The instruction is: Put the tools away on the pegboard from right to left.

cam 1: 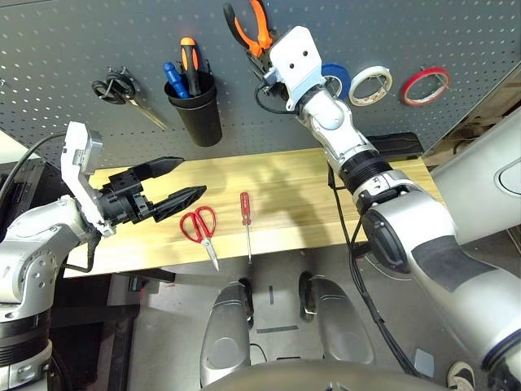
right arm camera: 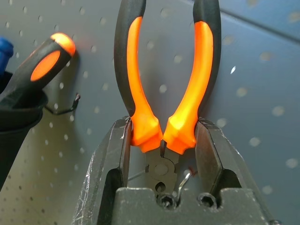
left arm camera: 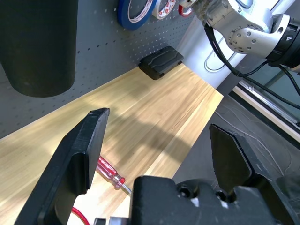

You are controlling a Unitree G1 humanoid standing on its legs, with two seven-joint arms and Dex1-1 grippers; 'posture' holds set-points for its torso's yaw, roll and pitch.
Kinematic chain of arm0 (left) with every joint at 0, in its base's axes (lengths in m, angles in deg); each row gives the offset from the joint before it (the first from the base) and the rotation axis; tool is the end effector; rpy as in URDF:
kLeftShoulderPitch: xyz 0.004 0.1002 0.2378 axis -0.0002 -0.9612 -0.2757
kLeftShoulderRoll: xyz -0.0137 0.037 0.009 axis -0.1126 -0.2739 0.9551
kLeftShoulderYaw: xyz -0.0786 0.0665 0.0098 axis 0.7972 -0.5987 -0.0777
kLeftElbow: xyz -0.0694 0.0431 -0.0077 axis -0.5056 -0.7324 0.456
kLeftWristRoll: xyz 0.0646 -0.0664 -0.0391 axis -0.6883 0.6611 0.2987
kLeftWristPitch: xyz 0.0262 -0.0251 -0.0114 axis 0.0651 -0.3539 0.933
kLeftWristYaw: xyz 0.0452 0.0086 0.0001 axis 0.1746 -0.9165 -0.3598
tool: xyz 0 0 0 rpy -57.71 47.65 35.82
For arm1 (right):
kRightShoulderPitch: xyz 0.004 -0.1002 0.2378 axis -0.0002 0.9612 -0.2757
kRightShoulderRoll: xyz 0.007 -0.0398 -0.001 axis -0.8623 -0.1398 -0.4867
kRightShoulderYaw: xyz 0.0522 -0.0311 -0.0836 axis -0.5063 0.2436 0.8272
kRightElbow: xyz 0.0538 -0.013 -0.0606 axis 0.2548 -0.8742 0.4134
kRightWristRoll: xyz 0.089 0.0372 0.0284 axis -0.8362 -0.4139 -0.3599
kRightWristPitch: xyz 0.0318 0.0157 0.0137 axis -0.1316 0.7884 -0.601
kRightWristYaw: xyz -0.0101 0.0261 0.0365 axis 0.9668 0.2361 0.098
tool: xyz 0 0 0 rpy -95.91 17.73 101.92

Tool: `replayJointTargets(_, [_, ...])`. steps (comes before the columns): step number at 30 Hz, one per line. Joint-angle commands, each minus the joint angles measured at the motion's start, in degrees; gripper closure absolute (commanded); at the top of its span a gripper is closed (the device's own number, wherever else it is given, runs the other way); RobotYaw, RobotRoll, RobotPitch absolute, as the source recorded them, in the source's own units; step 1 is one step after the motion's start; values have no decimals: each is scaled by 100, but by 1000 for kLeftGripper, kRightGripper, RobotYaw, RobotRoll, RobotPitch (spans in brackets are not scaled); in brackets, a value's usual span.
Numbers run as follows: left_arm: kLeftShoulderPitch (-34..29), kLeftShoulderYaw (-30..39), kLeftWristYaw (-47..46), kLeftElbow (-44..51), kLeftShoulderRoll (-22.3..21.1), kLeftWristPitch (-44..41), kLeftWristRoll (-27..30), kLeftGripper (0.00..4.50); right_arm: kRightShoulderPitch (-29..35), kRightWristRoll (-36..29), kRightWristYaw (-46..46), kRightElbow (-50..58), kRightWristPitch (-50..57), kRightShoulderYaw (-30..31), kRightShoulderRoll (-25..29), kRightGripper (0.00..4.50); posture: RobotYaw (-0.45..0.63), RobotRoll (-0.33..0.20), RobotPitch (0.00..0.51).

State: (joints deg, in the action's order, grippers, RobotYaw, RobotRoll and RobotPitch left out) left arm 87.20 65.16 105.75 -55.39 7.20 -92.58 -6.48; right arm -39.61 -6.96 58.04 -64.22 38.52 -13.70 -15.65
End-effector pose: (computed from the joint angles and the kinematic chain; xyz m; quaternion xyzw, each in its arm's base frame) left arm 0.1947 0.2876 0.1828 0.0282 0.0495 -0.4290 0.9015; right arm 0.3589 -0.0553 0.2029 -0.1630 -0.2804 0.2821 0.9029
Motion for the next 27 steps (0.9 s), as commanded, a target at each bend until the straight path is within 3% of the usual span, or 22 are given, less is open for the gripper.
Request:
replayJointTargets(1, [-55, -160, -62, 127, 83, -49, 56, 0, 35, -233, -334, 245, -9, -120, 22, 1466, 72, 0, 227])
replayJointTargets(5, [-8, -336, -140, 102, 197, -20, 6, 0, 246, -740, -919, 1170, 313, -280, 150, 36, 51, 0, 224])
replayJointTargets(8, [22, -500, -183, 49, 321, 19, -57, 0, 700, -1253, -1546, 2729, 1257, -309, 427, 10, 28, 0, 221])
replayJointTargets(14, [139, -743, -120, -189, 412, 151, -193, 0, 1456, -2815, -2408, 5768, 4536, -501, 1481, 10, -12, 0, 218])
replayJointTargets(19, [212, -989, -56, -378, 481, 287, -337, 0, 1730, -3889, -2701, 6877, 6798, -687, 2393, 10, -48, 0, 205])
replayJointTargets(22, [237, -1246, -79, -521, 582, 415, -549, 0, 2342, -3898, -2748, 7323, 7493, -448, 2827, 10, -62, 0, 194])
replayJointTargets(27, [246, -1623, -186, -760, 717, 653, -995, 0, 3447, -3803, -2969, 7901, 7474, -61, 3049, 10, -64, 0, 183])
